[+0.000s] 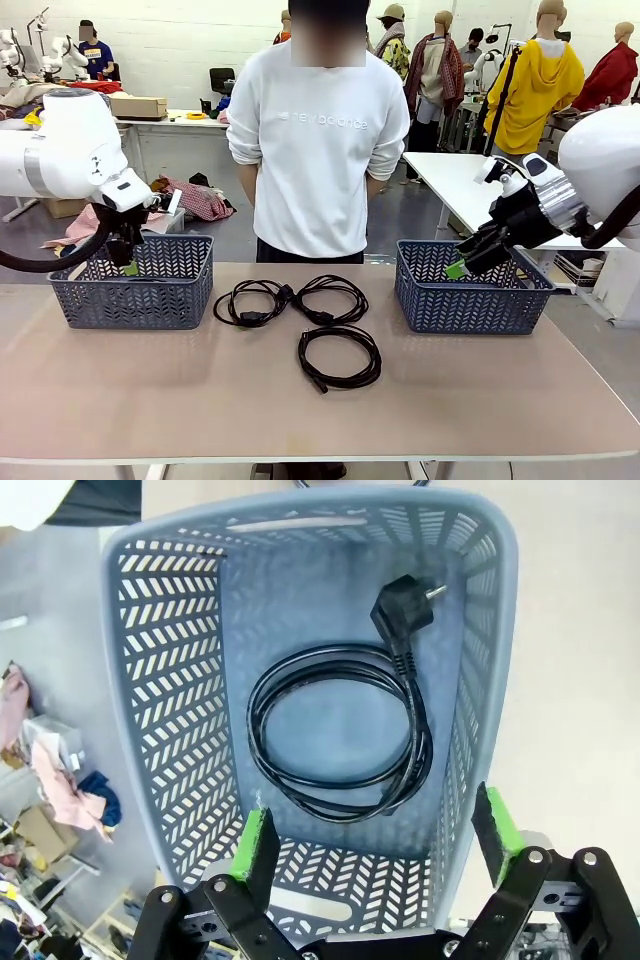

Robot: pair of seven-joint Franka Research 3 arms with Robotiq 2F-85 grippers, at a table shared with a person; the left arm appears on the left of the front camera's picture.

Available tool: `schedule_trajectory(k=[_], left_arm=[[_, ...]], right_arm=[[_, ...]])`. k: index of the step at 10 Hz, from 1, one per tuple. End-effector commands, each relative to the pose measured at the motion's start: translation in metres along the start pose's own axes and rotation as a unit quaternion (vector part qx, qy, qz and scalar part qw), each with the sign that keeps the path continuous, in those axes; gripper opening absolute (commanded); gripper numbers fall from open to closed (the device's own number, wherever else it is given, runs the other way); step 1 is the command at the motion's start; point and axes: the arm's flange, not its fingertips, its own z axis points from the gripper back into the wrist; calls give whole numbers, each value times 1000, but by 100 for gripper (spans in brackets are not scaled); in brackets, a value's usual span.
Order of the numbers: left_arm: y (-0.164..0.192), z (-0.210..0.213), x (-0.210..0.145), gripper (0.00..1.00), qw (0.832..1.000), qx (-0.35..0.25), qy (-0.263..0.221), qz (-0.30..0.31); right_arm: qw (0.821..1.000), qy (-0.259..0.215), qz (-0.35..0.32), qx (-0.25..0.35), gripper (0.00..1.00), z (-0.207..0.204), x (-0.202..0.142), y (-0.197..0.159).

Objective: Organize the cables according to human instructions.
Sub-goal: Pick up a bundle of cables and place it in the basket indicated by the human.

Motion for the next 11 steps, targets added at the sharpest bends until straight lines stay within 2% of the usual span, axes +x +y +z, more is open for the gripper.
schedule_trajectory(k=[1,4,6,11], left_arm=[[-4,4,10,100,1000,-1,-24,8],[-38,28,39,100,995,16,-62,74],[-70,42,57,100,991,-9,-99,88],[-145,46,78,100,980,4,-151,126]], right_arm=[[1000,-16,6,6,100,-1,1,-2],[1000,-16,6,6,100,-1,1,-2],[1000,-16,6,6,100,-1,1,-2],[1000,-16,6,6,100,-1,1,-2]])
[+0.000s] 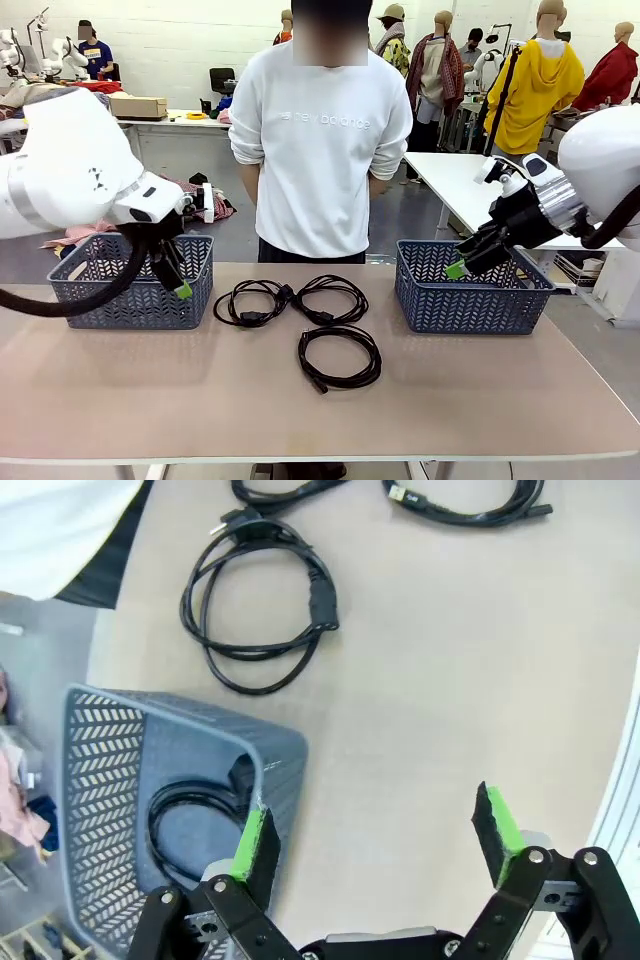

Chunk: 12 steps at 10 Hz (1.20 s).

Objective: Organize the cables according to human instructions.
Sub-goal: Pick up a bundle of cables and place it in the basket indicated by the human.

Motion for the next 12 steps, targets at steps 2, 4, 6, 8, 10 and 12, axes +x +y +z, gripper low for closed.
schedule_trajectory(k=[2,4,6,8,10,12], left_arm=[[-27,-4,-8,100,999,3,-44,20],[-36,-14,-10,100,998,-3,-52,32],[-35,-19,-11,100,998,-11,-51,35],[-35,-13,-5,100,999,-5,-36,19],[-35,-13,-5,100,999,-5,-36,19],[-35,-13,-5,100,999,-5,-36,19]], right_arm=[[1000,-16,6,6,100,-1,1,-2],[1000,-16,6,6,100,-1,1,-2],[1000,-16,6,6,100,-1,1,-2],[1000,-16,6,6,100,-1,1,-2],[1000,-16,6,6,100,-1,1,-2],[1000,-16,6,6,100,-1,1,-2]])
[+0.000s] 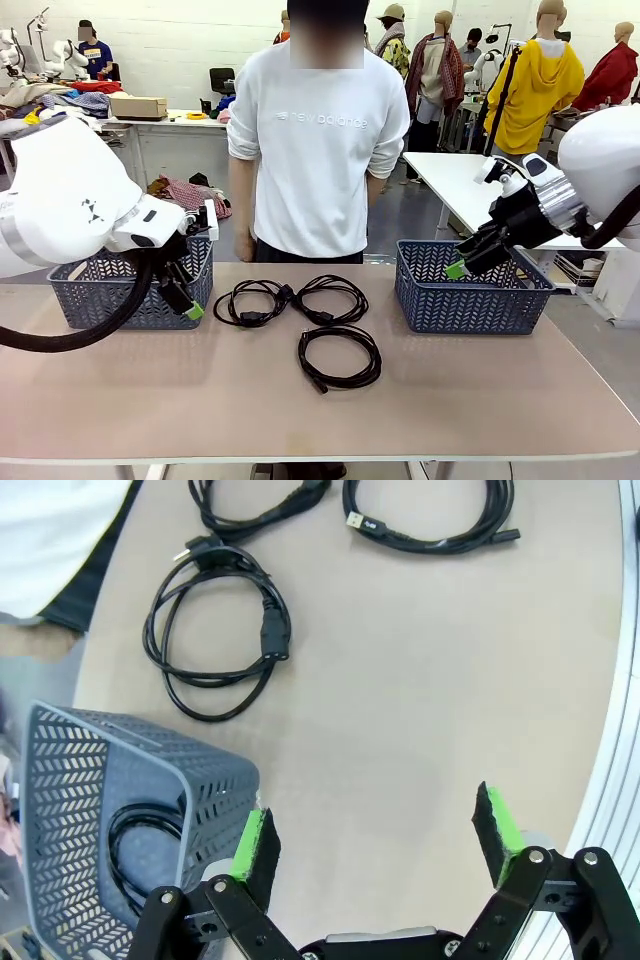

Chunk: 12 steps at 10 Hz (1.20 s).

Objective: Organize the cables according to human instructions.
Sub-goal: Pick up a bundle of cables and place it in the basket indicated by the human.

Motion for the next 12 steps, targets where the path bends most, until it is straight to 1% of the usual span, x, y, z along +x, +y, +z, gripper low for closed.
schedule_trajectory(k=[1,12], left_arm=[[1,2,0,100,1000,2,0,2],[1,2,0,100,1000,2,0,2]], right_arm=[[1000,-16,6,6,100,-1,1,-2],[1000,-16,6,6,100,-1,1,-2]])
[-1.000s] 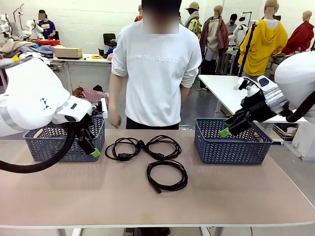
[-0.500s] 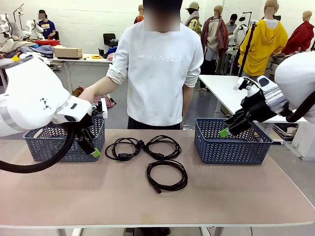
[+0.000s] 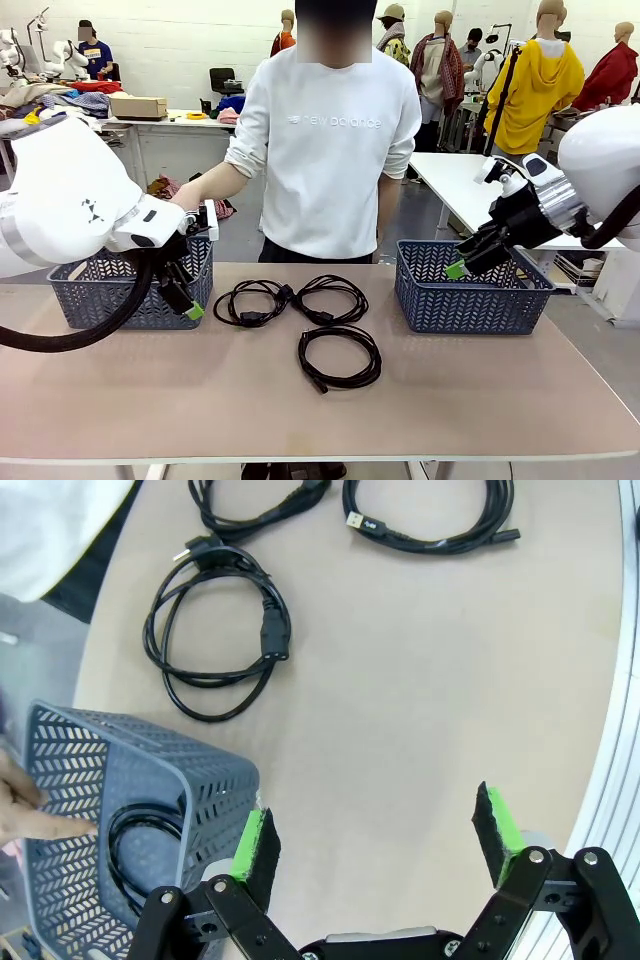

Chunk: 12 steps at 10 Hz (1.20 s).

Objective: Organize the cables according to human instructions.
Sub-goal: Pick up a bundle of cables and place it in the basket indicated by the human.

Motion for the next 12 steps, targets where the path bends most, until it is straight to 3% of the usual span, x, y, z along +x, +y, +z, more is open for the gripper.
schedule_trajectory(k=[1,5,6,9,12], left_arm=[[1,2,0,100,1000,2,0,2],[0,0,0,100,1000,0,0,0],[2,-2,7,100,999,8,21,24],[15,-21,54,100,994,51,95,33],[39,-63,106,100,989,72,128,29]], right_arm=[[1000,-16,6,6,100,-1,1,-2],[1000,-16,6,6,100,-1,1,-2],[1000,-16,6,6,100,-1,1,-2],[1000,-16,6,6,100,-1,1,-2],[1000,-16,6,6,100,-1,1,-2]])
